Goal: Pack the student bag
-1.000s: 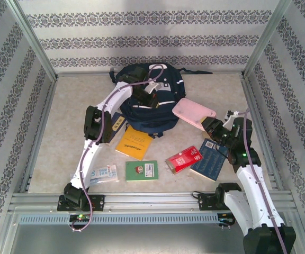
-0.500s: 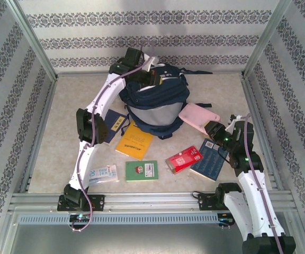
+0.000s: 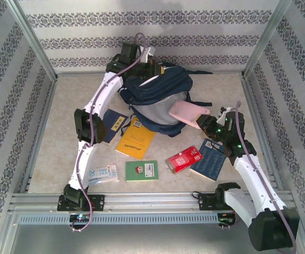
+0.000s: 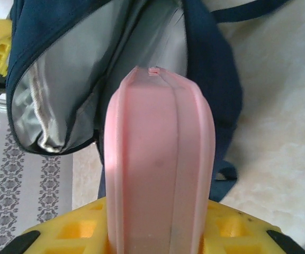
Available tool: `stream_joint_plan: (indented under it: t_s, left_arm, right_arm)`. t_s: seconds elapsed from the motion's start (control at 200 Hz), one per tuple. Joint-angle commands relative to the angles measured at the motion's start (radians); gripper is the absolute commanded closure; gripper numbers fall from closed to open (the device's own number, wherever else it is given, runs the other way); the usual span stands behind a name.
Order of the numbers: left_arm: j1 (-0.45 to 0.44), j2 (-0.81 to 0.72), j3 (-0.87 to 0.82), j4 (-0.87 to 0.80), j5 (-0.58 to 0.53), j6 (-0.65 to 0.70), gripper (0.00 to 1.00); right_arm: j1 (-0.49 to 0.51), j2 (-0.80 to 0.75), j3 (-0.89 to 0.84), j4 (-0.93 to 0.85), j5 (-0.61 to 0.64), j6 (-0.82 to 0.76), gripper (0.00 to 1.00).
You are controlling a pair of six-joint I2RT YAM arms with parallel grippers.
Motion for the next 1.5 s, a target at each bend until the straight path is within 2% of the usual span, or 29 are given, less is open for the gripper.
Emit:
stream_joint_plan:
  t_s: [0.0, 0.145, 0.345, 0.38, 0.46, 0.515, 0.57, 0.635, 0.714, 0.809, 0.944, 1.039, 1.204, 1.329, 1.349, 1.434, 1.494]
  left_arm:
    - [-0.019, -0.068, 0.028, 0.183, 0.073, -0.073, 1.00]
    - [-0.037, -0.068, 0.021, 0.203, 0.070, -0.100, 1.00]
    - [-0.039, -0.068, 0.010, 0.252, 0.066, -0.150, 1.00]
    - [-0.037, -0.064, 0.010, 0.261, 0.064, -0.157, 1.00]
    - [-0.031, -0.052, 0.010, 0.282, 0.058, -0.178, 1.00]
    - [-0.017, -0.042, 0.009, 0.298, 0.060, -0.196, 1.00]
    - [-0.003, -0.036, 0.001, 0.320, 0.065, -0.221, 1.00]
    - [0.012, -0.033, -0.011, 0.347, 0.075, -0.243, 1.00]
    - [0.021, -0.028, -0.011, 0.353, 0.080, -0.247, 1.00]
    - [0.028, -0.023, -0.010, 0.365, 0.084, -0.258, 1.00]
    - [0.032, -0.030, -0.001, 0.292, 0.080, -0.194, 1.00]
    - [0.030, -0.040, -0.003, 0.226, 0.069, -0.145, 1.00]
    - [-0.001, -0.049, -0.004, 0.083, 0.084, -0.024, 1.00]
    - [-0.037, -0.063, -0.009, -0.118, 0.050, 0.125, 1.00]
    - [-0.039, -0.067, -0.013, -0.143, 0.042, 0.139, 0.97]
    - [-0.049, -0.101, -0.040, -0.244, -0.012, 0.203, 0.62]
    - [-0.062, -0.148, -0.078, -0.307, -0.080, 0.264, 0.46]
  right_arm:
    - [0.031, 0.098, 0.055, 0.196, 0.064, 0.073, 0.86]
    - [0.076, 0.338, 0.143, 0.374, 0.102, 0.146, 0.85]
    - [0.142, 0.745, 0.419, 0.493, 0.171, 0.181, 0.82]
    - [0.153, 0.830, 0.482, 0.520, 0.168, 0.193, 0.72]
    - [0.174, 1.008, 0.631, 0.535, 0.135, 0.208, 0.32]
    - [0.178, 1.067, 0.676, 0.550, 0.125, 0.223, 0.19]
    - [0.180, 1.063, 0.667, 0.546, 0.149, 0.210, 0.11]
    - [0.183, 1.024, 0.653, 0.503, 0.167, 0.135, 0.06]
    - [0.180, 0.971, 0.652, 0.428, 0.164, 0.047, 0.05]
    - [0.169, 0.900, 0.599, 0.420, 0.137, 0.005, 0.04]
    - [0.147, 0.785, 0.471, 0.438, 0.119, -0.018, 0.09]
    - [0.120, 0.748, 0.382, 0.496, 0.085, 0.015, 0.18]
    - [0.105, 0.791, 0.363, 0.642, -0.087, 0.094, 0.51]
    - [0.116, 0.791, 0.340, 0.722, -0.100, 0.139, 0.78]
    - [0.118, 0.789, 0.332, 0.737, -0.100, 0.145, 0.83]
    - [0.116, 0.789, 0.299, 0.812, -0.112, 0.183, 0.93]
    - [0.120, 0.791, 0.282, 0.873, -0.129, 0.207, 0.97]
